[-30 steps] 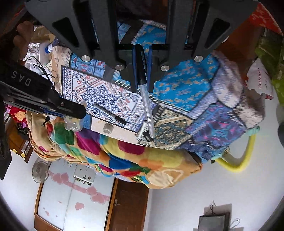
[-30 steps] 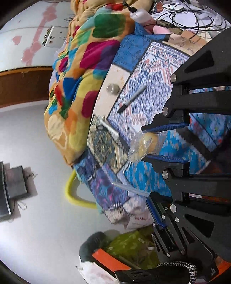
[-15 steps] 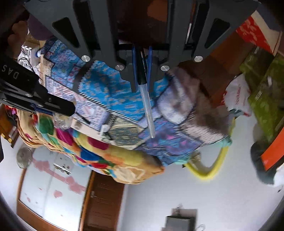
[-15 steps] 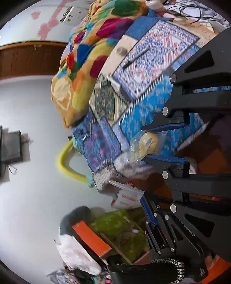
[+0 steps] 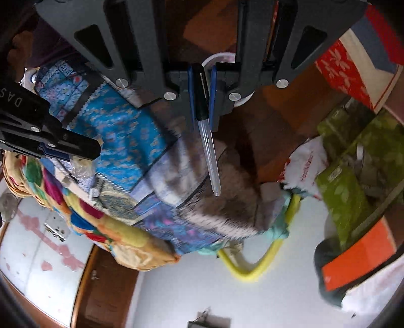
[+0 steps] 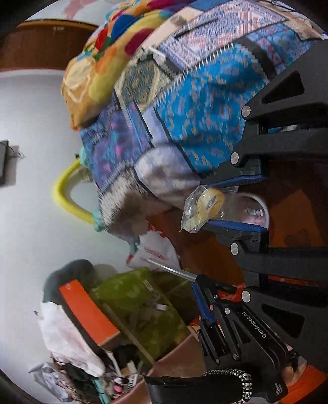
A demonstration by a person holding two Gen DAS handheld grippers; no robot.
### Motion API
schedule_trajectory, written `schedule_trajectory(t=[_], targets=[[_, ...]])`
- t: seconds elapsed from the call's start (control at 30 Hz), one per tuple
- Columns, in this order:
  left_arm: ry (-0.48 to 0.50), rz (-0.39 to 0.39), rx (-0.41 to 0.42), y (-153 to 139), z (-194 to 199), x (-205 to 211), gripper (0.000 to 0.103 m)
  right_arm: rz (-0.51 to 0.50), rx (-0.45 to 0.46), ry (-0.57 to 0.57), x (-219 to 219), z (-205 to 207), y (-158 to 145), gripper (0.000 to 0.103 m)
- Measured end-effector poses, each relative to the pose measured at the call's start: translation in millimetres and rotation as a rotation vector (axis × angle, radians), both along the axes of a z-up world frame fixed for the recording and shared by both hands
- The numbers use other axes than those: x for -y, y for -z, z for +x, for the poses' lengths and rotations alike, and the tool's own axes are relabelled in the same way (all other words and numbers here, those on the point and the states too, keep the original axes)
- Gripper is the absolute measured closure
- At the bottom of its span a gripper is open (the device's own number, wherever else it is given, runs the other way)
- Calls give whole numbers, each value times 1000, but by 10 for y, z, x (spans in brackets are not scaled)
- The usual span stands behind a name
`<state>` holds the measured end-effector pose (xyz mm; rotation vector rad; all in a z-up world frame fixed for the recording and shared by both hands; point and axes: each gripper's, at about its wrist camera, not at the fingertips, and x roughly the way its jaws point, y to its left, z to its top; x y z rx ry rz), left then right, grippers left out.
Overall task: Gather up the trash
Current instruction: 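Carry the clear pen and plastic bag with both tools over the bin, then open both tools to drop the pen and bag into the bin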
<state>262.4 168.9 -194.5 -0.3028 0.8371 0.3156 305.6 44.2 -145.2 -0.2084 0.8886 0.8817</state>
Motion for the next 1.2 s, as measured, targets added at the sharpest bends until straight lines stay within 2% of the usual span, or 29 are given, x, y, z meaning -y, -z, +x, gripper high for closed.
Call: schedule_trajectory(t=[0.37,0.63,0.67,0.8,0.83,1.1,1.2], targets=[[-107,-123,-133,853,-217,-580,94,-139,-126,-113,-716,-125,665,80],[-155,-191,-216,1313,-245,-772,94,-153,-230,-143,-1033,51,898,79],[-154,-194,-219,1340,-235,-782,94,-160,-245,-148,-1063,79,921,78],[-146,-202,-227,1389,-141,-778,94,-176,-285,-134,-1096,171,969,50],[-141,-200,-226,1385,-97,-762,94,-171,-273,-125,-1078,187,955,48],[-103,-189,-207,1302,180,-698,94,-180,-232,-96,-909,285,890,48],[-104,-163,-236,1278,280,-659,91,-184,-212,-94,-855,289,862,48]])
